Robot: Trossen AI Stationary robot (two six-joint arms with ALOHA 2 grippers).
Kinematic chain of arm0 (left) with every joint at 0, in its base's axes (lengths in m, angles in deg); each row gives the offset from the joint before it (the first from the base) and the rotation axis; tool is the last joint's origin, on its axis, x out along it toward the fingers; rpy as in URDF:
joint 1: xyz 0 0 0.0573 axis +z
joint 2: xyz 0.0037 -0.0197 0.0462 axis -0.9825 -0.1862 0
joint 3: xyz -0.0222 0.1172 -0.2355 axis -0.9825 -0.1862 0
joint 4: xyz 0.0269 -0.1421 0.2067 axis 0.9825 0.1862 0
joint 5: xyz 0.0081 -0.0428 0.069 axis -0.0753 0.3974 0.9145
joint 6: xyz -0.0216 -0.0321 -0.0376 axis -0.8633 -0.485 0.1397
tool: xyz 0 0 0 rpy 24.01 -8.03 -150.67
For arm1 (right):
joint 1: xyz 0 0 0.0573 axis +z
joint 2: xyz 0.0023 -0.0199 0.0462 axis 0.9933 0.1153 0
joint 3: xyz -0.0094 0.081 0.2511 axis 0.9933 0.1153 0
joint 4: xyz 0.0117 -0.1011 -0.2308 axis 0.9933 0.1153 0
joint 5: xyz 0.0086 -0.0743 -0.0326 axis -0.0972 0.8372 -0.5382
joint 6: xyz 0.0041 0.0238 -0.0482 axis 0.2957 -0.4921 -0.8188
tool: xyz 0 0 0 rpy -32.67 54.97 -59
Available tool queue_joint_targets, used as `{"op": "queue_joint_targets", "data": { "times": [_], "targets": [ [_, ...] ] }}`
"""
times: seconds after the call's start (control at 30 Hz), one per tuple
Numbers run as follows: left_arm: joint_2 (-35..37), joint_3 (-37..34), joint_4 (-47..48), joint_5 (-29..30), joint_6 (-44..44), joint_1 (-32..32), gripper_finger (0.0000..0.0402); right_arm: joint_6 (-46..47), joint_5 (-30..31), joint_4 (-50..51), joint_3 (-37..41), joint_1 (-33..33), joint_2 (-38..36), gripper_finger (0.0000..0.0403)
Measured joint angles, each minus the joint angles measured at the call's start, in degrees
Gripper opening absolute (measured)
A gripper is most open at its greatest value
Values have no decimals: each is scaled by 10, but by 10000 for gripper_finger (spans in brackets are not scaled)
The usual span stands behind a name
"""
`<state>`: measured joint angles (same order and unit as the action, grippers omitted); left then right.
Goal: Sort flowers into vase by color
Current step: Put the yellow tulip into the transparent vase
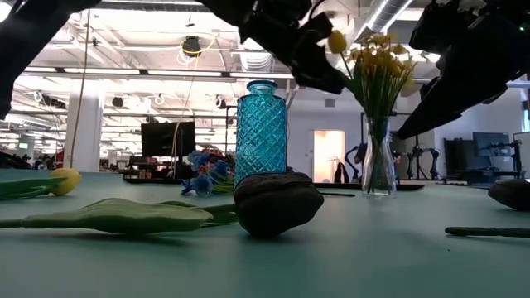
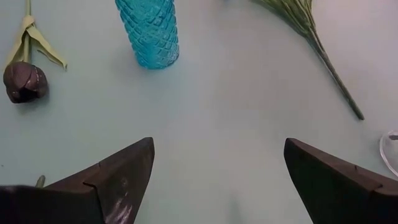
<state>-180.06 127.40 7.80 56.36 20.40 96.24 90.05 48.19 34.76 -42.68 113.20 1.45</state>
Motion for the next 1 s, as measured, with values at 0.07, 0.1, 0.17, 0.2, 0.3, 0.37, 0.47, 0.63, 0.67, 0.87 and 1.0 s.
{"op": "queue_joint_targets", "data": {
  "times": [0.07,0.1,0.17,0.2,0.3,0.37,0.47,0.63,0.67,0.87,1.0],
  "targets": [
    [15,0,37,8,15,0,249,0,0,-2,0,0,0,384],
    [23,0,59,10,22,0,249,0,0,-2,0,0,0,384],
    [41,0,98,13,29,2,249,0,0,-6,0,0,0,384],
    [50,0,115,12,30,2,249,0,0,-6,0,0,0,384],
    [79,0,155,14,32,2,249,0,0,-8,0,0,0,384],
    [103,0,179,16,40,3,249,0,0,-9,0,0,0,384],
    [137,0,208,29,44,4,249,0,0,-10,0,0,0,384],
    [205,0,298,55,13,11,249,0,-2,-5,-4,-2,0,384],
    [218,0,322,54,0,13,249,0,-6,-4,-7,-5,0,384],
    [301,-41,407,52,-114,16,249,0,-13,-8,-23,-29,0,384],
    [367,-134,450,84,-243,10,249,19,-14,-8,-25,-43,0,384]
  ]
}}
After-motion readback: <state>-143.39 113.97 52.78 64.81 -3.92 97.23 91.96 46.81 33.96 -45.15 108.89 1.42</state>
